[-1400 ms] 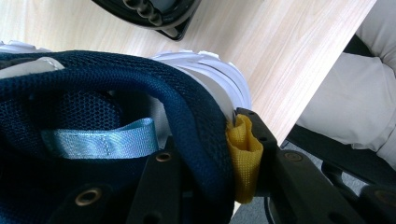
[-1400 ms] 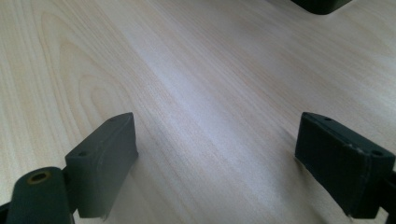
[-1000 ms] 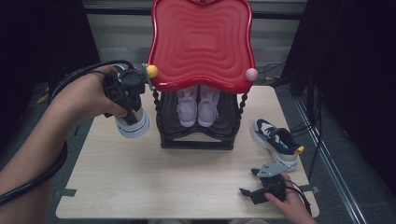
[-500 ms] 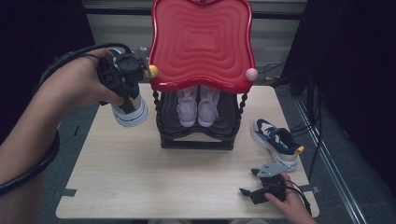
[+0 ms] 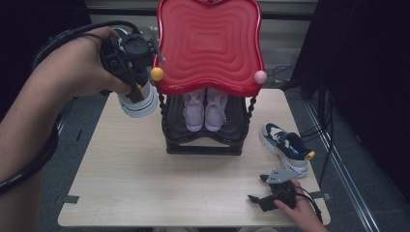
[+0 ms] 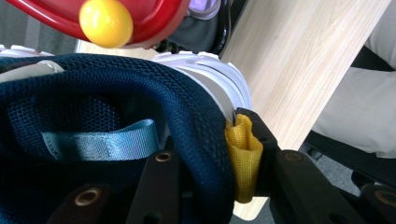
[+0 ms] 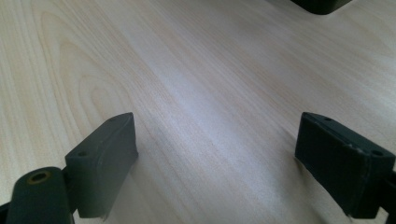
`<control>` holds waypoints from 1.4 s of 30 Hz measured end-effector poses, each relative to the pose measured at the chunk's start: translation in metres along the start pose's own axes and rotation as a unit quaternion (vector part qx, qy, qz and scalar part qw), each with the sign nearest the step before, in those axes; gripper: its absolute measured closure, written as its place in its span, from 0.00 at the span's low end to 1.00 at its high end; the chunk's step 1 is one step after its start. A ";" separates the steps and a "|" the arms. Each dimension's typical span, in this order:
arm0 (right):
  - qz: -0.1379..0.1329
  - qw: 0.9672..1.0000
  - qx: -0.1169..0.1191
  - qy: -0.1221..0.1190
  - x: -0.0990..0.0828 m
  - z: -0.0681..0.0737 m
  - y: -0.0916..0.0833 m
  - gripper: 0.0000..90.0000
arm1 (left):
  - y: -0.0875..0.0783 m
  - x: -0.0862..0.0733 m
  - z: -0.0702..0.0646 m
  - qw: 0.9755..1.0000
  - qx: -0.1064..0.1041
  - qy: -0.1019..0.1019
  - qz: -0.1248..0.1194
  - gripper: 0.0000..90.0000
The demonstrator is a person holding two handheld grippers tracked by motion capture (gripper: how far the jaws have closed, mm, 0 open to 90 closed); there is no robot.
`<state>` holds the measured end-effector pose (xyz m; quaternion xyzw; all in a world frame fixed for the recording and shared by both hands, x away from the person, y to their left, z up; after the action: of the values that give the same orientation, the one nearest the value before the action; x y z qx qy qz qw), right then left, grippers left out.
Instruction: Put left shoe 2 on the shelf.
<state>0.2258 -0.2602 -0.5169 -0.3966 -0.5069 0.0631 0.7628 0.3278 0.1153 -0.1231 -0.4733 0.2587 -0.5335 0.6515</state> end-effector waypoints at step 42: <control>0.000 1.000 0.001 -0.001 0.000 0.000 0.000 0.13 | -0.001 0.089 -0.002 0.993 0.055 0.098 -0.046 0.79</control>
<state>0.2259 -0.2603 -0.5168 -0.3961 -0.5075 0.0636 0.7626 0.3524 0.0306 -0.1079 -0.3935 0.2700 -0.6200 0.6228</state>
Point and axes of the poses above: each handheld gripper's, and its own axes: y roughly forward along the jaws, x roughly out of its top, z roughly to its left, the point moved 1 cm from there along y, roughly forward along the jaws, and after that the axes turned 12 degrees about x, right-handed, at the moved point
